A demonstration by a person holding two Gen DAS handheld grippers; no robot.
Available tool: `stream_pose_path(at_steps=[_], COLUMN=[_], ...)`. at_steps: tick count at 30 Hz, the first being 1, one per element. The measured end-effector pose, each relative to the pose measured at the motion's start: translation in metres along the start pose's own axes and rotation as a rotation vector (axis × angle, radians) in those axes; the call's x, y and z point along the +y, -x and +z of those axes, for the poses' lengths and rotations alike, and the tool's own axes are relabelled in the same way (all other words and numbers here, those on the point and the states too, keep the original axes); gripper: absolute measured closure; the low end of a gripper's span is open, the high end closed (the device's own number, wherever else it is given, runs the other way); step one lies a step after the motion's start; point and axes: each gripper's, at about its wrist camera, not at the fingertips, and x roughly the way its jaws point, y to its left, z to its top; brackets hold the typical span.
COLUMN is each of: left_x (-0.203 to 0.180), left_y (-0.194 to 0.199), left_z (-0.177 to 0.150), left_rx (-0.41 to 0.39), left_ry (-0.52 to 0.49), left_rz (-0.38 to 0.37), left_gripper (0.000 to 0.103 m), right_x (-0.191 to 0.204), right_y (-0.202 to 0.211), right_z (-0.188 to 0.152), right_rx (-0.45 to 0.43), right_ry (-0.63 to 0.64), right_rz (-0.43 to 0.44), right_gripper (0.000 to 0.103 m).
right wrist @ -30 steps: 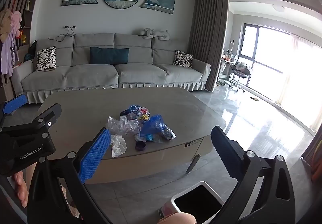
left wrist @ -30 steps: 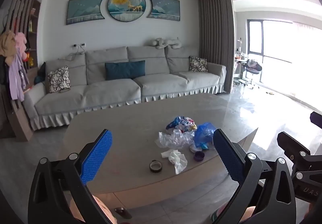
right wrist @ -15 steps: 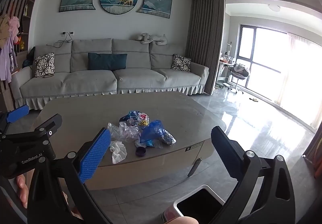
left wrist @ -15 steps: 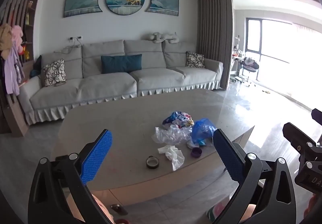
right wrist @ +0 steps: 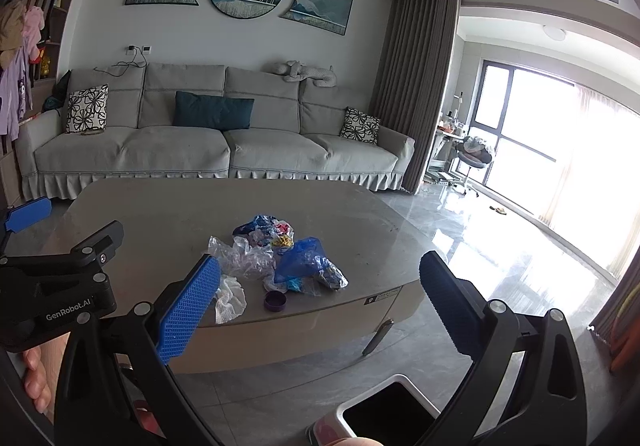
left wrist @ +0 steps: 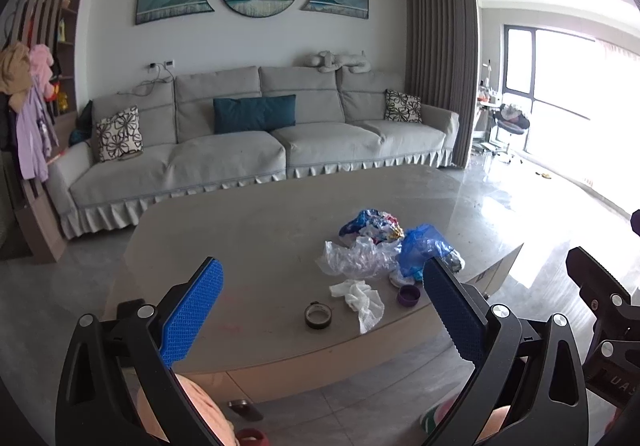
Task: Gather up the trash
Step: 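Move both tools toward the trash pile on the coffee table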
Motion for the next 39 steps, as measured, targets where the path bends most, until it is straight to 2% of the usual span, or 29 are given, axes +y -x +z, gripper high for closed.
stream_pose_path(at_steps=[13,18,24,31,39], left_x=[0.005,0.006,0.020,0.039,0.035], left_y=[-0.023,-0.043,-0.064,-0.098,-0.128], left_z=[-0.003,-0.006,-0.011,-0.026,-0.044], left_rx=[0.023,0.032,0.069,0.106,0.143], left_ry=[0.015,-0.021,0.015,0.057,0.029], left_rz=[0.022,0.061,0.038,0.038,0.043], left_gripper=[0.005,0.005,0.005,0.005,0.005], right_x=[0.016,0.020,0.030,0.049,0.063], right_y=[-0.018,-0.028,-0.057,-0.093,-0.131], right_z=[0.003,0.003,0.003,-0.003,-0.015], right_rx=[0.017,0.013,0.019,0.051,0.115], right_ry=[0.028,0.031,0.018,0.055,0.060], right_rz=[0.005,0.022,0.062,0.058,0.095], right_gripper=[0.004,0.004,0.004,0.004,0.004])
